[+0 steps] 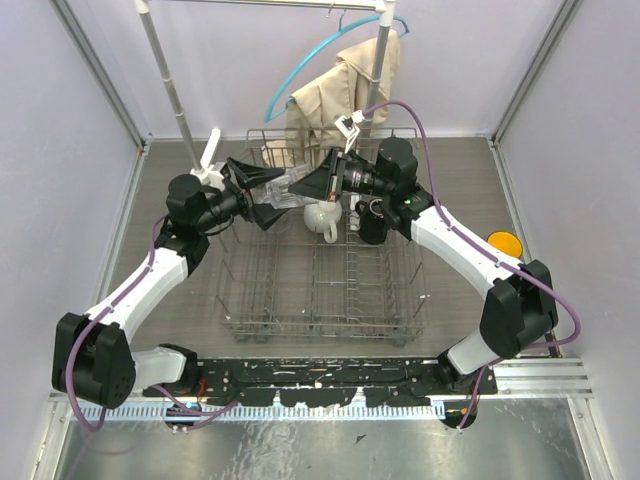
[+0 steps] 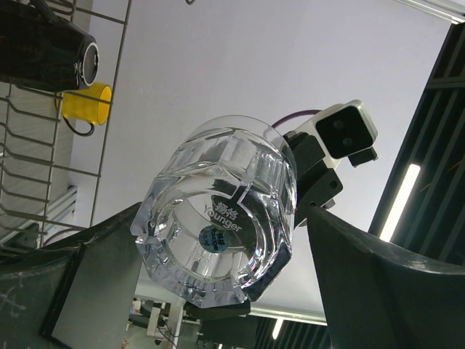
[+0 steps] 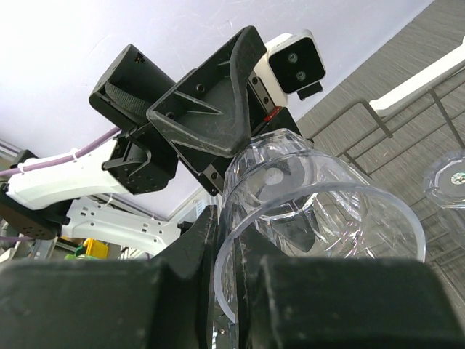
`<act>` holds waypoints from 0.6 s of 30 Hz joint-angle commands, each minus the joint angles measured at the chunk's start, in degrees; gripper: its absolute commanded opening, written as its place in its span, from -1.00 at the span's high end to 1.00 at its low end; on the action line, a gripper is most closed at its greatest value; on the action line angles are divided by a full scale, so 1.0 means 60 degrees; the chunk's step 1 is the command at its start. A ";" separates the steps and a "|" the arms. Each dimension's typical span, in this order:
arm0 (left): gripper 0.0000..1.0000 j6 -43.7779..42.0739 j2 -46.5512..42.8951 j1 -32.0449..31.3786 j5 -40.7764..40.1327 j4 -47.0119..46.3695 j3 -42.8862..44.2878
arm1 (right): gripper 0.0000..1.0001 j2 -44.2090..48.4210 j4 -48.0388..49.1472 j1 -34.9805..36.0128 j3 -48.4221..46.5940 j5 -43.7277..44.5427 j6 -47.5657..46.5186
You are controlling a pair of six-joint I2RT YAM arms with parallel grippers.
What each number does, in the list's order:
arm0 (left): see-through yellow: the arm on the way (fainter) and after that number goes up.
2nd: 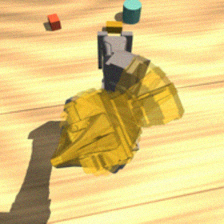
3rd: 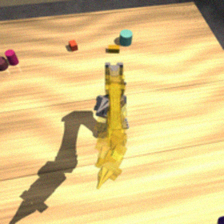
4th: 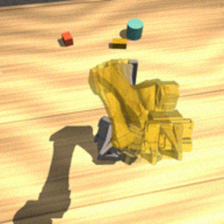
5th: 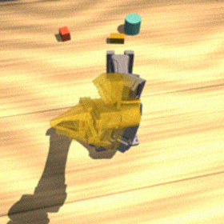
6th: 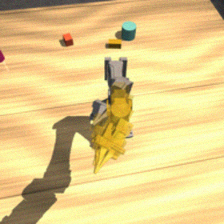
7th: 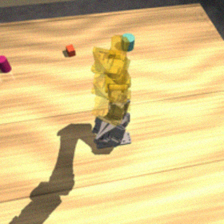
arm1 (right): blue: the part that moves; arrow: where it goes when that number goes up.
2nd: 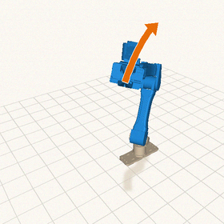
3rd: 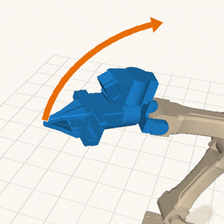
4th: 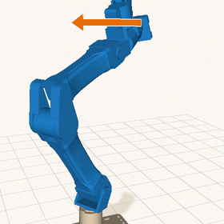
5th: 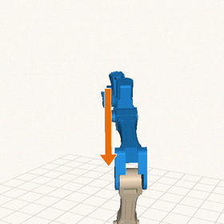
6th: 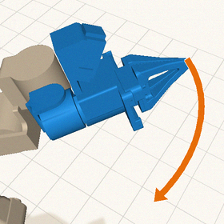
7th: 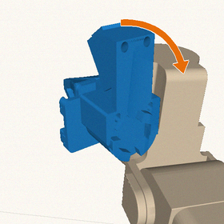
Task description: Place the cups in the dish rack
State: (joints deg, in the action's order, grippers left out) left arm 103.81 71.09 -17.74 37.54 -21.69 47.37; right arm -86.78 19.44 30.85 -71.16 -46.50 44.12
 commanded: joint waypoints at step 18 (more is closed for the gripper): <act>1.00 -0.0828 -0.0572 0.0252 -0.0348 -0.0025 -0.0258 | -0.01 0.0505 -0.0932 0.0124 -0.0374 0.0741 -0.1014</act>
State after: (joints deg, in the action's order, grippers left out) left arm 104.18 70.87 -17.43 36.07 -24.69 45.56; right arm -86.74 18.26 31.22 -71.24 -44.47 42.98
